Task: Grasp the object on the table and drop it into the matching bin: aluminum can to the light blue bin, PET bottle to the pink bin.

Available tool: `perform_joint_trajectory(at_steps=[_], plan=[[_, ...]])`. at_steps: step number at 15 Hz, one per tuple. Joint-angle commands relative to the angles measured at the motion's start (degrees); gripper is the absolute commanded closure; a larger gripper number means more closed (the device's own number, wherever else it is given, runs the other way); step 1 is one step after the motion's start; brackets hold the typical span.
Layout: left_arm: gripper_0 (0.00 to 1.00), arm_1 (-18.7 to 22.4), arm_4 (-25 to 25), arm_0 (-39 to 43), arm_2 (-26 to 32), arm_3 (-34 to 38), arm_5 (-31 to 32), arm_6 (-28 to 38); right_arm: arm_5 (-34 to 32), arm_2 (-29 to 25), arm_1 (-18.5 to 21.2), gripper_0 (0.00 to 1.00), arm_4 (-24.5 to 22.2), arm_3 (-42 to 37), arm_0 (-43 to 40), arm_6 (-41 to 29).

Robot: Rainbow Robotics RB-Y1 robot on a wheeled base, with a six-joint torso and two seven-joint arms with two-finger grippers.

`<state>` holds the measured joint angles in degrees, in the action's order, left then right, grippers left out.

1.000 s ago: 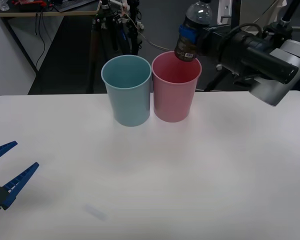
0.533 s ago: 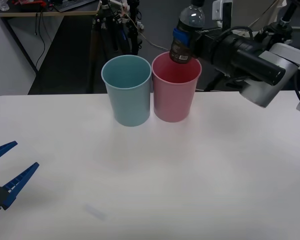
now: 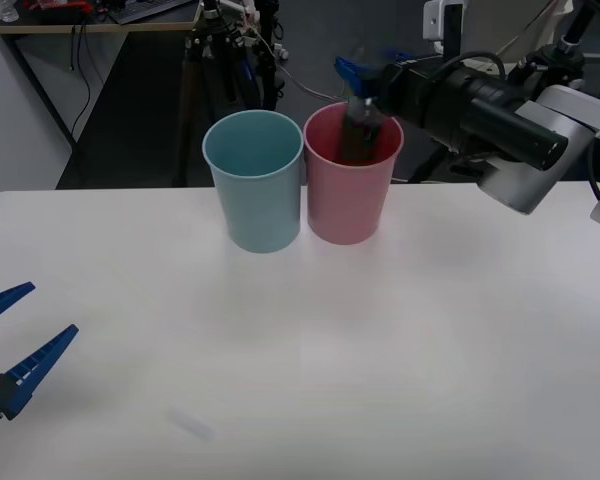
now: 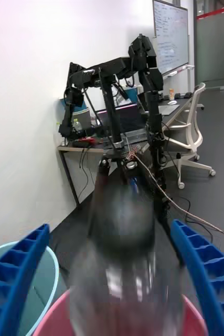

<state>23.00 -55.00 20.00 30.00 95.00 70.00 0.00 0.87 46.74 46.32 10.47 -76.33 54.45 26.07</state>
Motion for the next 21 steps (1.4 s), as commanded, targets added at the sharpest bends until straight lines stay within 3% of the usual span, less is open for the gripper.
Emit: perform_joint_trajectory(at_steps=[1,7,12,17,21], plan=[[0.00,0.00,0.00,0.00,0.00,0.00,0.00,0.00,-0.34,-0.42,0.00,0.00,-0.10,-0.05,-0.05,0.21],[0.00,0.00,0.00,0.00,0.00,0.00,0.00,0.00,-0.34,-0.60,0.09,0.00,-0.19,-0.58,-0.05,0.56],[0.00,0.00,0.00,0.00,0.00,0.00,0.00,0.00,-0.51,-0.95,4.57,0.00,1.74,-6.03,-1.80,2.40],[0.00,0.00,0.00,0.00,0.00,0.00,0.00,0.00,-2.71,-6.05,9.14,0.00,3.76,-14.64,-8.83,10.31],[0.00,0.00,0.00,0.00,0.00,0.00,0.00,0.00,-4.38,-12.20,14.41,0.00,3.85,-25.01,-19.03,11.10]])
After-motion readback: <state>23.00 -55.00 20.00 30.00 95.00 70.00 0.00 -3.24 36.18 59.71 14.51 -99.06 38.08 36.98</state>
